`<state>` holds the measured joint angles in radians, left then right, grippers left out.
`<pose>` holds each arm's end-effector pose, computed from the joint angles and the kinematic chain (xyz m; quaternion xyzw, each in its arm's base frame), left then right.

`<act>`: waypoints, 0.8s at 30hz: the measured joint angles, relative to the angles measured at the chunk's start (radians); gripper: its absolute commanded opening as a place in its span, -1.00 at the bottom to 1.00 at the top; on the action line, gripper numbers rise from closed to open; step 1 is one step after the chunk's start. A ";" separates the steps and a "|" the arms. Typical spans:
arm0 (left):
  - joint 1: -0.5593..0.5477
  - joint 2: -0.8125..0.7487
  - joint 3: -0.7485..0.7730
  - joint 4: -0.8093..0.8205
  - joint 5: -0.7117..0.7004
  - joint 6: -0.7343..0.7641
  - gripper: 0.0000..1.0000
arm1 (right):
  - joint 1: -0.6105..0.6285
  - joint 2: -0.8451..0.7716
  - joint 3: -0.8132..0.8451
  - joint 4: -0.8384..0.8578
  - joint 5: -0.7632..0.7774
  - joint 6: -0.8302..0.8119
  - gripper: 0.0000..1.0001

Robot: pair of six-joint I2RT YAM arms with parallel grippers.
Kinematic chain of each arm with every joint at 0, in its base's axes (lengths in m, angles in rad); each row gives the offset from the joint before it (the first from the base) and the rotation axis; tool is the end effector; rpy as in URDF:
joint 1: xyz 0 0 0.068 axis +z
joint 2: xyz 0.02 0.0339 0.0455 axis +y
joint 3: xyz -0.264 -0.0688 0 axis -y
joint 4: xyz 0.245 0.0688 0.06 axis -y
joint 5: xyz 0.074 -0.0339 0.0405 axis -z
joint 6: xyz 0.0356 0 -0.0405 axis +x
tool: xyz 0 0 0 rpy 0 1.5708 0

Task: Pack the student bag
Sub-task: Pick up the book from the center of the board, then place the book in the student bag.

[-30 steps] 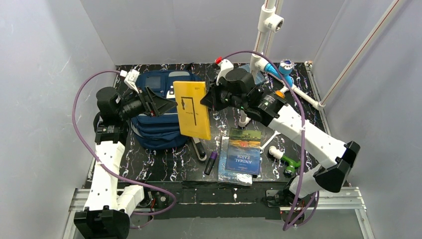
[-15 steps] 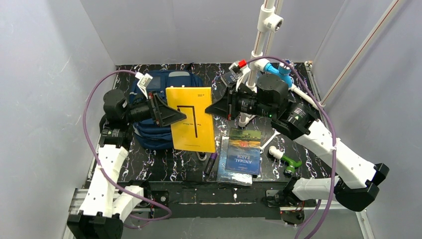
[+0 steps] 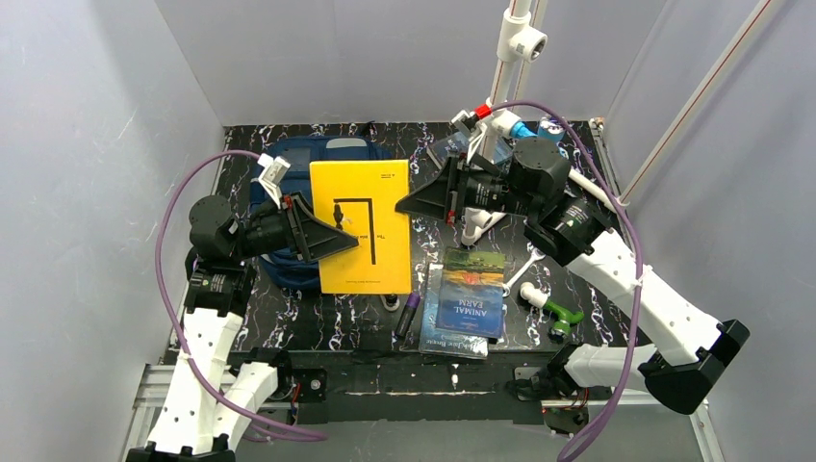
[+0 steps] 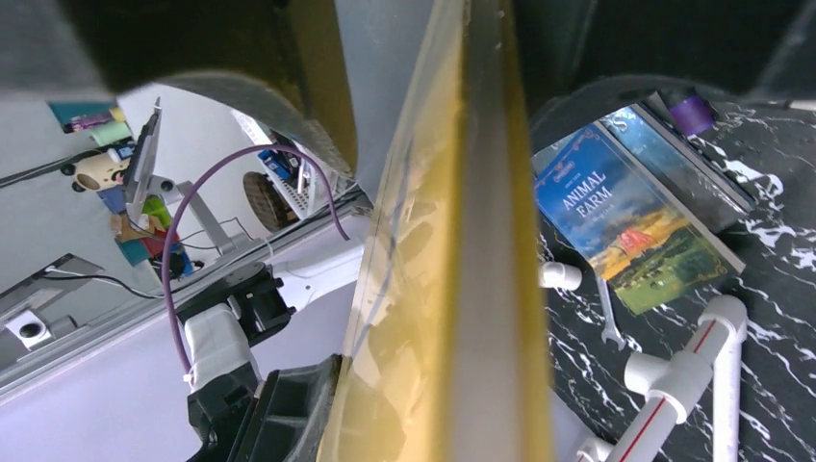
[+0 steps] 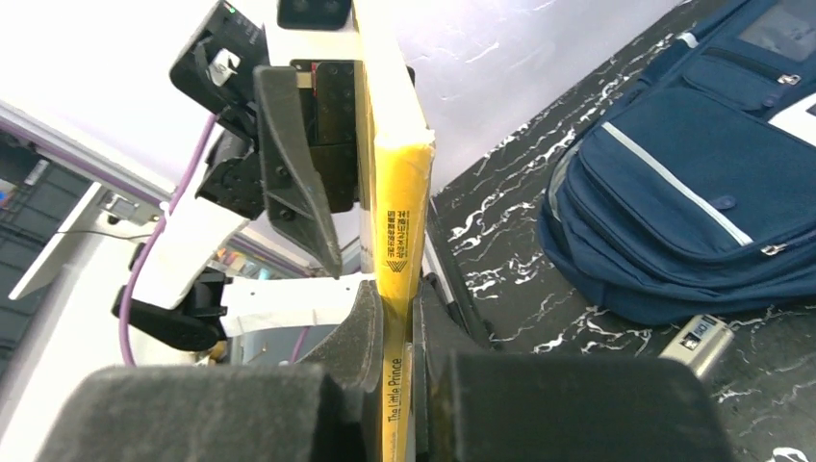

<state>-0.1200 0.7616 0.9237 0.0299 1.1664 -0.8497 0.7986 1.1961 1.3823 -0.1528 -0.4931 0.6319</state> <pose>0.1425 -0.0501 0.4112 0.2075 0.6476 -0.6101 0.4066 0.1682 0.1968 0.4670 -0.2310 0.6572 0.5852 0.4150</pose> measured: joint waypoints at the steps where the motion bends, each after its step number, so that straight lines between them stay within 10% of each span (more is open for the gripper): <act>1: 0.000 0.000 0.001 0.000 -0.001 -0.007 -0.36 | -0.007 0.000 -0.005 0.018 -0.014 0.011 -0.97; 6: -0.005 0.003 0.013 0.018 -0.003 -0.042 -1.00 | -0.035 0.002 -0.022 0.062 -0.064 0.046 -0.97; 11: -0.013 0.003 0.024 0.007 -0.037 -0.045 -1.00 | -0.048 0.016 0.001 0.011 -0.029 0.022 0.32; 14: -0.012 0.013 0.057 -0.130 -0.151 -0.016 -1.00 | -0.058 0.022 0.007 -0.059 0.069 -0.039 0.66; 19: -0.007 0.033 0.321 -0.704 -0.803 0.192 -1.00 | -0.024 0.024 0.007 -0.196 0.285 -0.198 0.76; 24: -0.006 -0.001 0.368 -1.012 -1.425 0.220 -1.00 | 0.448 0.172 0.039 -0.282 0.723 -0.479 0.81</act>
<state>-0.1257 0.7605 1.2915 -0.9817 -0.2588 -0.6296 1.2465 1.3682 1.4216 -0.4343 0.2298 0.1532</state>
